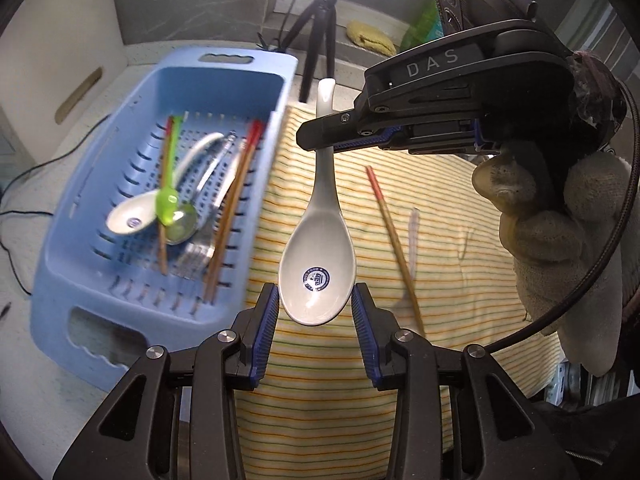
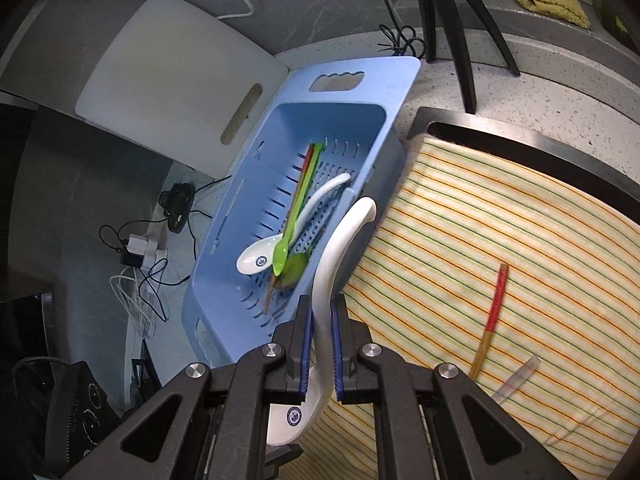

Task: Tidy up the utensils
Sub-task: 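Carry the white spoon with the left tool into the blue basket, then open the left tool and move it back over the chopstick, then close the left tool on the red-tipped chopstick while the right tool grasps the clear spoon, then carry the chopstick and clear spoon into the basket and open both tools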

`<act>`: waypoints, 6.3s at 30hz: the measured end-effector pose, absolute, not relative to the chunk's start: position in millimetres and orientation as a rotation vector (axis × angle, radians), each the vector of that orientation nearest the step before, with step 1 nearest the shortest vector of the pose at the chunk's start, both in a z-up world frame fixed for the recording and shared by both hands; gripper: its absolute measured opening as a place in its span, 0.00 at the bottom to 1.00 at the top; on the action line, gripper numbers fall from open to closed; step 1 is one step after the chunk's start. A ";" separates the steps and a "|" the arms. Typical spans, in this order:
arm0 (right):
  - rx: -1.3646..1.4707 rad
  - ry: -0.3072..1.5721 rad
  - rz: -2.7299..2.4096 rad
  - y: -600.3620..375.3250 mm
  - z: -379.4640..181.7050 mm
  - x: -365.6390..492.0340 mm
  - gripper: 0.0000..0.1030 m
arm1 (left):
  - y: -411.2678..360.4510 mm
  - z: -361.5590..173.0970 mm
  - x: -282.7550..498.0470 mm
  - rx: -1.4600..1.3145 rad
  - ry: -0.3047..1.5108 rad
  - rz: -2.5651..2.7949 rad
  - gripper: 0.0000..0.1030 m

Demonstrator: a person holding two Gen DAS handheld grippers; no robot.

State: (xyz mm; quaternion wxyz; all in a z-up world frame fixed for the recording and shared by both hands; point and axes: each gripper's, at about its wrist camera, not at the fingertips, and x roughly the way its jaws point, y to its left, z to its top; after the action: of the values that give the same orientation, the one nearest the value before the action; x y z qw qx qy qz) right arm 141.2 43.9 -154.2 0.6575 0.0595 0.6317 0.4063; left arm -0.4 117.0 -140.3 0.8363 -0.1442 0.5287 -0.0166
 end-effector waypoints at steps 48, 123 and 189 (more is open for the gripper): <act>0.036 1.477 0.838 150.7 -184.9 165.5 0.12 | 184.9 -170.7 42.9 -0.274 1.209 -0.064 0.29; 0.293 1.537 0.613 -85.6 -224.1 115.2 0.24 | 15.9 -205.5 83.8 -0.118 1.332 -0.151 0.07; 0.389 1.361 0.754 61.7 -139.7 147.0 0.06 | 223.9 -147.6 75.6 -0.346 1.121 0.009 0.05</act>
State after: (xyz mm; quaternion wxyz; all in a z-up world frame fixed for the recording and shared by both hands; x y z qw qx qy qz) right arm 147.0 61.7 -139.7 0.6955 0.1742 0.6099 0.3377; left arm 75.6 223.9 -147.6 0.8329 -0.1634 0.5287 0.0040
